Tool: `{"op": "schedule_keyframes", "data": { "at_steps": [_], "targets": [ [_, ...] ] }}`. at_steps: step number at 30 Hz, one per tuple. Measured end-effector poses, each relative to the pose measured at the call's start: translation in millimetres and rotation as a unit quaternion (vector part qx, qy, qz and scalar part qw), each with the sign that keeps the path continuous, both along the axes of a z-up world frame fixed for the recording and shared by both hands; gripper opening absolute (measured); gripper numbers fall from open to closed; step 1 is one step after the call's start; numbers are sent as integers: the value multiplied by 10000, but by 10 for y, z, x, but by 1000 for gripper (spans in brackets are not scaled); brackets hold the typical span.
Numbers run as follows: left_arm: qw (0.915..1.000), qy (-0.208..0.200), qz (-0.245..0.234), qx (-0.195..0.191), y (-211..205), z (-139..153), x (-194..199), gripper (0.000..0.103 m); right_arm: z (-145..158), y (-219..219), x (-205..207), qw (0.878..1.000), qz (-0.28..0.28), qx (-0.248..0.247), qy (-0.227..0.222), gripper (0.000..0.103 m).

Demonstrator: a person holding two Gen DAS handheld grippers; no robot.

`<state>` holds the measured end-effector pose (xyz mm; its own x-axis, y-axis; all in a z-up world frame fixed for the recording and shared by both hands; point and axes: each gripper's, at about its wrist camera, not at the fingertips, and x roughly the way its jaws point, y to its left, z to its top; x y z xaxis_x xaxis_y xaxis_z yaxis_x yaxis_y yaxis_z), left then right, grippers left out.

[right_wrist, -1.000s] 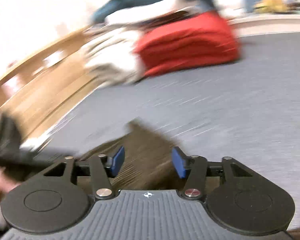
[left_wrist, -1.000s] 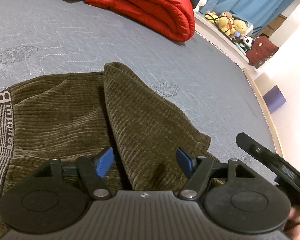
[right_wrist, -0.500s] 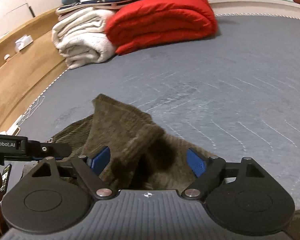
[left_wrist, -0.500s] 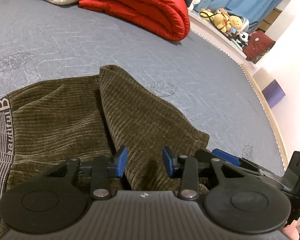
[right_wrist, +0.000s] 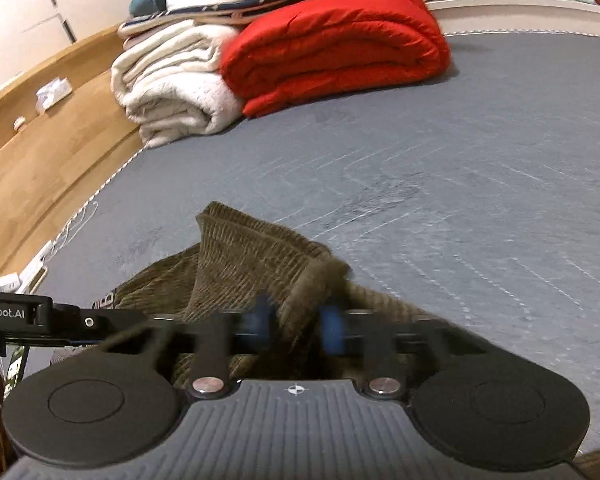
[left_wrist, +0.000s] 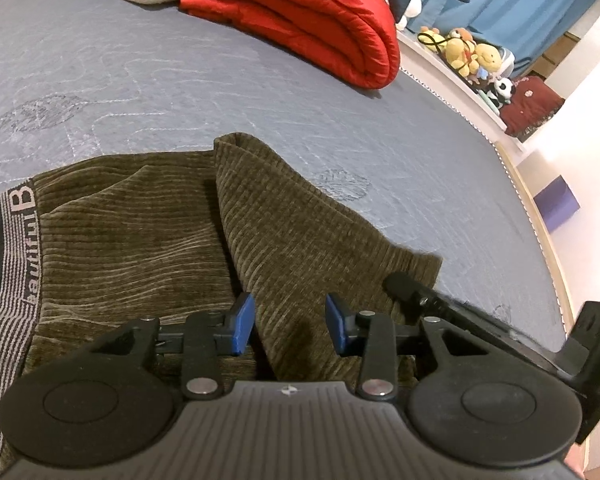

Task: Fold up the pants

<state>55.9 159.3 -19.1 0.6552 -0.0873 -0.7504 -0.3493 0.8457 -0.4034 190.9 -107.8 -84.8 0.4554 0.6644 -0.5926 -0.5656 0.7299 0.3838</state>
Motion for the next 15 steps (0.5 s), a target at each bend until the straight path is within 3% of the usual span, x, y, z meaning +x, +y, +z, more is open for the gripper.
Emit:
{"op": "schedule_keyframes", "data": {
  "at_steps": [3, 6, 8, 12, 15],
  "targets": [
    [9999, -5, 112, -57, 49, 19, -23, 43, 119, 107, -70, 9988, 87, -29, -477, 9],
    [9997, -24, 195, -110, 111, 33, -36, 43, 367, 39, -70, 9961, 49, 344, -806, 8],
    [9997, -36, 212, -124, 140, 43, -43, 43, 552, -178, 34, 9928, -292, 721, -910, 8],
    [9997, -60, 196, -165, 198, 74, -62, 43, 764, -942, 378, 9742, -1569, 1194, -1095, 8],
    [9997, -106, 161, -179, 238, 109, -104, 43, 760, -1818, 622, 9400, -2888, 1333, -1235, 7]
  ]
}}
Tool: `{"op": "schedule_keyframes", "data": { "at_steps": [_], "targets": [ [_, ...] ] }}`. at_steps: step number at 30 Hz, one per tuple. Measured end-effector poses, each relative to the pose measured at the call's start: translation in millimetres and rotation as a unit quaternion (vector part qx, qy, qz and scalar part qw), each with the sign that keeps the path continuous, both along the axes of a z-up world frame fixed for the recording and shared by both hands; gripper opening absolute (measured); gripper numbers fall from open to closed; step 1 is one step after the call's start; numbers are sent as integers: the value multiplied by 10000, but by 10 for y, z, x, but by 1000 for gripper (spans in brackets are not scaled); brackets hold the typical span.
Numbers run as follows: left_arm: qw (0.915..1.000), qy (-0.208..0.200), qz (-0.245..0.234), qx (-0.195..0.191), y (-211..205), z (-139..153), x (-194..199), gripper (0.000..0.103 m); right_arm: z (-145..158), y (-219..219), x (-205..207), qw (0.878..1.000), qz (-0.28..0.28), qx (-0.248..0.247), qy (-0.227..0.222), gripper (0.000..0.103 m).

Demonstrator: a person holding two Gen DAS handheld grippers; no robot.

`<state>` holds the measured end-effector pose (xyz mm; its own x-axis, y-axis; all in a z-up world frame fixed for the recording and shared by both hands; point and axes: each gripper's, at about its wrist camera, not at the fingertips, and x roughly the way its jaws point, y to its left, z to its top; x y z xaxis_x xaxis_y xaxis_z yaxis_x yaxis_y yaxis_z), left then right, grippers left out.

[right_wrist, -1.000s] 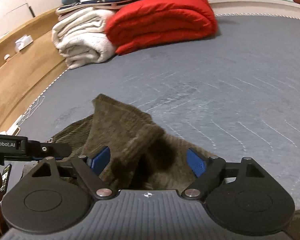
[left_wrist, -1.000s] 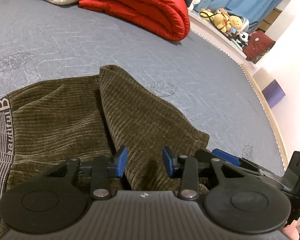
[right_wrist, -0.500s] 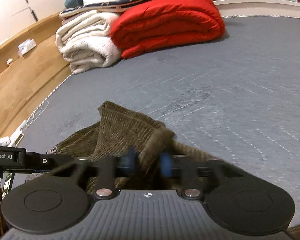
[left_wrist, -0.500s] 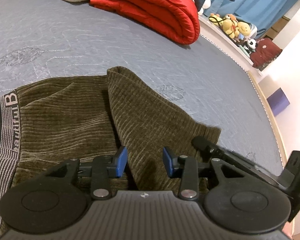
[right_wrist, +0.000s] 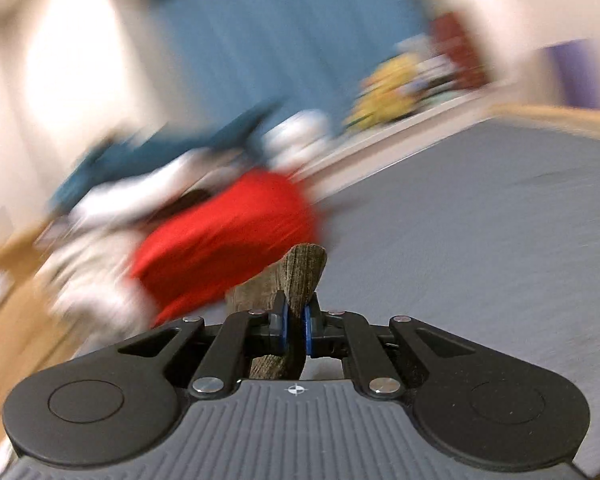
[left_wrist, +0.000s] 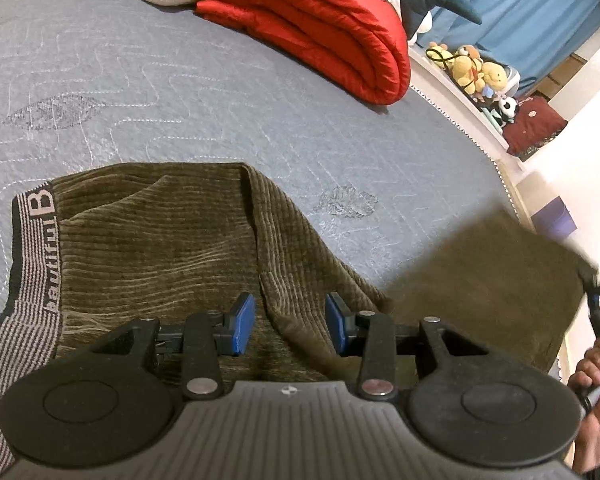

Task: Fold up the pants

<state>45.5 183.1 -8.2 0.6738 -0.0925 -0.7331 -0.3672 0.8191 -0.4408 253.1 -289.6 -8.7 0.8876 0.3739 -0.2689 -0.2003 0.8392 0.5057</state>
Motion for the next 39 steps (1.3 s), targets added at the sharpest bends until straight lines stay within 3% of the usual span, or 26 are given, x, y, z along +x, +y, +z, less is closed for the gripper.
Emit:
{"op": "schedule_keyframes", "data": {
  "at_steps": [2, 4, 5, 7, 9, 11, 14, 22, 23, 25, 27, 32, 34, 36, 38, 39],
  "targets": [
    [10000, -25, -18, -7, 25, 21, -35, 43, -66, -647, 68, 9924, -1214, -211, -37, 7],
    [10000, -28, -58, 6, 42, 31, -58, 43, -216, -1232, 42, 9693, -2409, -492, 40, 7],
    [10000, -21, -95, 11, 46, 24, -61, 43, -376, -1559, 38, 9544, -2932, -508, 251, 7],
    [9998, 16, -175, 33, 47, 1, -57, 43, -760, -2046, 51, 9378, -3345, -218, 904, 8],
    [9998, 55, -165, 46, 55, -24, -50, 44, -1176, -2355, 96, 9341, -3180, 131, 1618, 8],
    [9999, 61, -132, 22, 62, -28, -45, 44, -1400, -2408, 123, 9325, -3060, -195, 1907, 10],
    [9999, 24, -141, 36, 52, -12, -37, 45, -1446, -2406, 130, 9376, -2926, -279, 1857, 15],
    [9985, 36, -511, 171, -138, -112, 64, 45, -1293, -2392, 45, 9432, -2918, 230, 1571, 21],
    [9976, 43, -649, 220, -210, -148, 110, 45, -1258, -2355, 38, 9431, -2923, 284, 1560, 26],
    [9948, 28, -992, 249, -385, -237, 214, 45, -1257, -2298, 40, 9436, -2887, 368, 1577, 64],
    [9898, 11, -1383, 332, -606, -325, 337, 45, -1295, -2220, 88, 9462, -2742, 411, 1669, 72],
    [9773, 61, -1963, 798, -1090, -561, 590, 45, -1369, -2021, 199, 9489, -2296, 469, 2113, 73],
    [9732, 196, -2064, 995, -1229, -675, 659, 51, -1401, -1948, 222, 9493, -2161, 376, 2253, 74],
    [9660, 289, -2179, 1357, -1369, -788, 696, 58, -1415, -1894, 222, 9506, -2085, 236, 2289, 75],
    [9534, 430, -2271, 1941, -1489, -889, 722, 59, -1408, -1870, 233, 9518, -2024, 95, 2304, 75],
    [9450, 531, -2346, 2216, -1531, -942, 729, 58, -1407, -1872, 245, 9518, -2017, 65, 2311, 70]
  ]
}}
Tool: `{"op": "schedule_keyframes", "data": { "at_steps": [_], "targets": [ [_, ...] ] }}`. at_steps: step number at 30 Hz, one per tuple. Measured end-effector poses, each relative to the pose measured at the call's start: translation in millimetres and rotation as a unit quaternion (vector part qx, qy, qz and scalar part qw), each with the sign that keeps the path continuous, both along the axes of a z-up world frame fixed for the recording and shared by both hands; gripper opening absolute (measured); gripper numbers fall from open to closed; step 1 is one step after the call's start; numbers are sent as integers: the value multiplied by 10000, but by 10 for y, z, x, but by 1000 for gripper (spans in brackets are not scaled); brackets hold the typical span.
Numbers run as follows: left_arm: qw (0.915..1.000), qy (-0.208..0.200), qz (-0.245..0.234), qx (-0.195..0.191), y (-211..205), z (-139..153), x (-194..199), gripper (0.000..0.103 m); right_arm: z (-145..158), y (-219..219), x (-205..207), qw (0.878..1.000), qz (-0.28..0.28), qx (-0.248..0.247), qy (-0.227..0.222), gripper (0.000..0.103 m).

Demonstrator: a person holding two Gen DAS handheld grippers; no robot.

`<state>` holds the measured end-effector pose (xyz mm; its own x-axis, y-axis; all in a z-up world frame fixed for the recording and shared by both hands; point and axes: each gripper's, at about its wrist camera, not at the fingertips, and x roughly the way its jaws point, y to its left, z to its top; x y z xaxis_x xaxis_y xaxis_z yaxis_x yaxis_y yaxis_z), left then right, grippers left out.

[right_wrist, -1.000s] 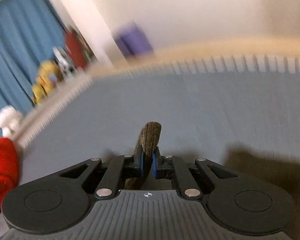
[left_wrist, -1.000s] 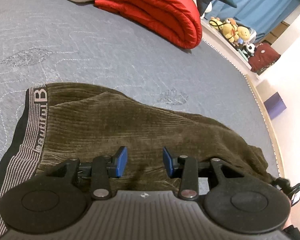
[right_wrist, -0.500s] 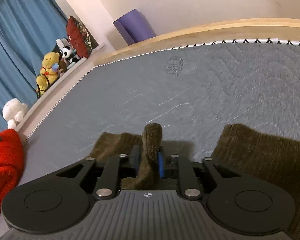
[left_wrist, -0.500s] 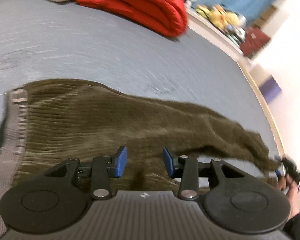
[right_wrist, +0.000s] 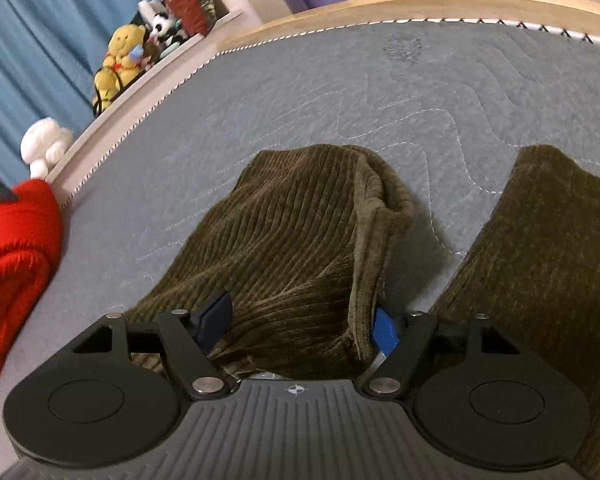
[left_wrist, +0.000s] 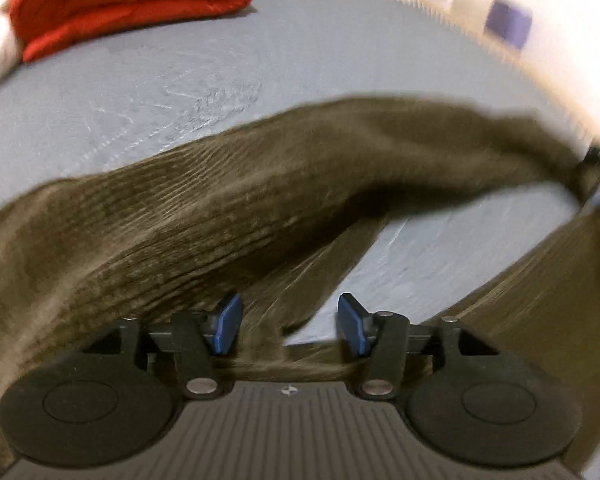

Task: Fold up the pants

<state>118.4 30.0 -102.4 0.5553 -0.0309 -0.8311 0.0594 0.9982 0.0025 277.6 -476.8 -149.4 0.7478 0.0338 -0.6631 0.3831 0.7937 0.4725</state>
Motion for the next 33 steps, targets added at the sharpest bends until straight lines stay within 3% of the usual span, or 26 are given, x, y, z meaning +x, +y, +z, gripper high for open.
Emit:
{"op": "schedule_keyframes", "data": {
  "at_steps": [1, 2, 3, 4, 7, 9, 11, 14, 17, 18, 20, 21, 22, 23, 24, 26, 29, 33],
  "targets": [
    [9996, 23, -106, 259, -32, -54, -12, 52, -2, -15, 5, 10000, -17, -30, 8, 55],
    [9990, -4, -182, 402, -45, -73, -26, 35, 4, -35, 21, 9999, -51, -91, 31, 43],
    [9980, -32, -211, 595, -51, -76, -41, 22, -1, -55, 27, 9998, -97, -156, 56, 26],
    [9975, -19, -226, 673, -17, -61, -54, 15, -14, -83, 19, 9997, -146, -160, 56, 18],
    [9998, -10, -40, 209, 220, 127, -126, 12, 32, -217, -32, 9991, -374, -65, -169, 6],
    [9999, -106, 16, 10, 376, 311, -225, 12, 194, -320, -133, 9948, -848, -389, -396, 6],
    [9999, -105, -62, -119, 450, 443, -329, 12, 273, -501, -247, 9925, -1062, -70, -600, 6],
    [9993, -11, -25, -375, 567, 541, -428, 14, 231, -559, -311, 9924, -1188, -243, -222, 6],
    [9983, 159, -76, -550, 596, 481, -444, 18, 123, -593, -354, 9908, -1352, -31, 73, 6],
    [9973, 229, -186, -667, 599, 458, -448, 22, 115, -567, -348, 9911, -1319, -114, 133, 11],
    [9953, 182, -172, -937, 690, 516, -460, 30, 121, -511, -313, 9916, -1205, -326, 341, 32],
    [9928, 15, 14, -1199, 784, 616, -516, 36, 123, -499, -321, 9921, -1157, -316, 380, 47],
    [9877, -181, 201, -1542, 928, 715, -541, 43, 144, -494, -364, 9919, -1202, -286, 310, 50],
    [9823, -352, 322, -1809, 1054, 799, -558, 43, 180, -483, -375, 9909, -1276, -311, 289, 54],
    [9778, -529, 450, -1979, 1188, 884, -584, 43, 231, -476, -375, 9893, -1355, -412, 353, 64],
    [9751, -816, 747, -1921, 1427, 1005, -651, 43, 349, -455, -439, 9862, -1485, -653, 325, 68],
    [9740, -853, 1197, -1726, 1746, 997, -728, 43, 469, -459, -530, 9865, -1452, -738, 181, 68],
    [9764, -294, 1648, -1366, 2039, 661, -755, 43, 656, -427, -623, 9889, -1154, -935, -56, 68]
  ]
}}
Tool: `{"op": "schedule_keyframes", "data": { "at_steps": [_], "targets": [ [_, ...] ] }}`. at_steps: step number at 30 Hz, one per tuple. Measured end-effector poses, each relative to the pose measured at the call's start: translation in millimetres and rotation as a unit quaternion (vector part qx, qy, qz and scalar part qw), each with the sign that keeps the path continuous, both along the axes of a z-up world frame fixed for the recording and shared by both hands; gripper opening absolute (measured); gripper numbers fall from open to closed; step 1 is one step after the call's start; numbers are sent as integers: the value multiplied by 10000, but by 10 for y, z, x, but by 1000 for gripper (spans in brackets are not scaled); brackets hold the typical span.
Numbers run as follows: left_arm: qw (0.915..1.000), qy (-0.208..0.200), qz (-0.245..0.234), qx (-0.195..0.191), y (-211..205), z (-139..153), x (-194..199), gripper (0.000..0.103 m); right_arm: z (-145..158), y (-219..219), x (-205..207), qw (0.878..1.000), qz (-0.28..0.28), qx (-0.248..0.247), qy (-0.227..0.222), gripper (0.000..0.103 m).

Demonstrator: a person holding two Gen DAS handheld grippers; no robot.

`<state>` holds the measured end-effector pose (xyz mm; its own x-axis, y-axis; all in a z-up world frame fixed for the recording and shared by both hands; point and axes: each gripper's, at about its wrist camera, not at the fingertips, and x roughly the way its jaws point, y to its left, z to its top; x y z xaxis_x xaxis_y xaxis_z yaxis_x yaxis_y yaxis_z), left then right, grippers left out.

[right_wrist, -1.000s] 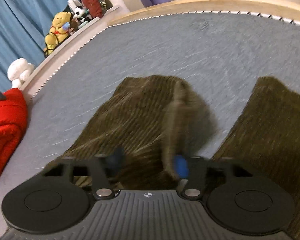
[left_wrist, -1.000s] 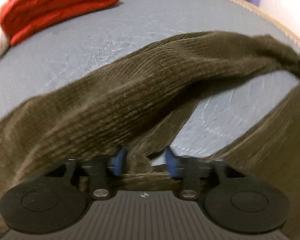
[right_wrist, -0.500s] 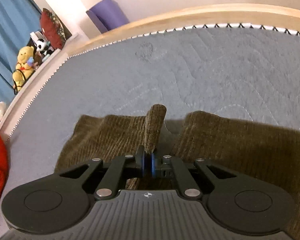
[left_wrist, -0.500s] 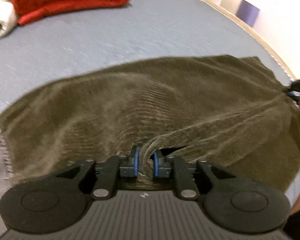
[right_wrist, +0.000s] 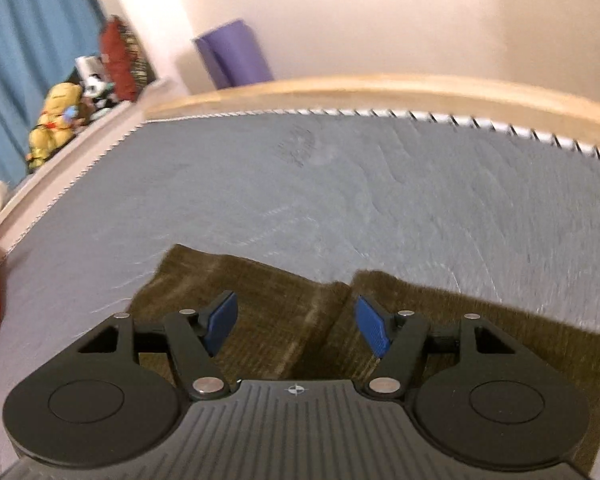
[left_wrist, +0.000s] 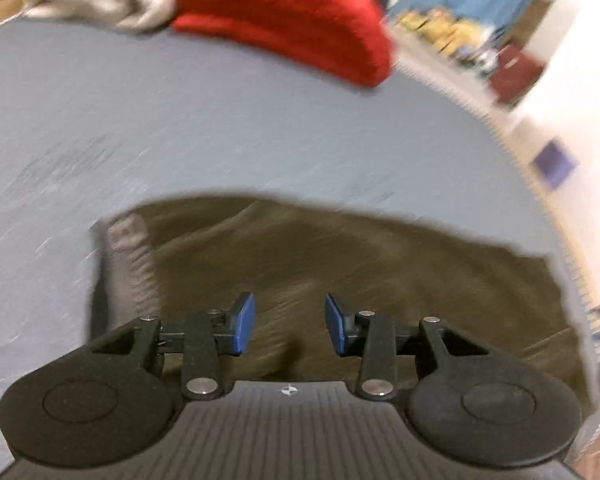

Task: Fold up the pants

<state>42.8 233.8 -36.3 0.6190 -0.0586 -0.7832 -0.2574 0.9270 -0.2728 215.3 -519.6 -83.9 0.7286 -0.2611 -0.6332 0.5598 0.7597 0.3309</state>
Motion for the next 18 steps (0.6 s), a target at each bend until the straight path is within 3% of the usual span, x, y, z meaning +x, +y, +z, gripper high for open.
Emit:
{"op": "schedule_keyframes", "data": {
  "at_steps": [2, 3, 4, 6, 8, 12, 16, 18],
  "targets": [
    [9979, 562, 90, 319, 83, -299, -10, 42, 118, 47, -49, 9995, 245, -115, -137, 68],
    [9950, 880, 138, 461, 121, -460, 1, 36, 169, 74, -81, 9991, 347, -152, -193, 68],
    [9945, 950, 133, 419, 177, -559, -19, 36, 224, 101, -118, 9984, 462, -187, -250, 68],
    [9953, 897, 247, 279, 225, -526, -39, 36, 343, 161, -197, 9964, 712, -261, -367, 69],
    [9949, 870, 271, 440, 161, -364, -49, 37, 444, 228, -269, 9940, 935, -371, -427, 70],
    [9972, 431, -339, 505, -129, -48, -184, 39, 635, 453, -414, 9840, 1594, -648, -468, 70],
    [9878, 133, -1394, 677, -560, 32, -341, 41, 772, 898, -557, 9587, 2612, -1069, -348, 70],
    [9779, 60, -1908, 851, -758, -12, -478, 41, 774, 1241, -701, 9310, 3395, -1321, -246, 69]
  ]
}}
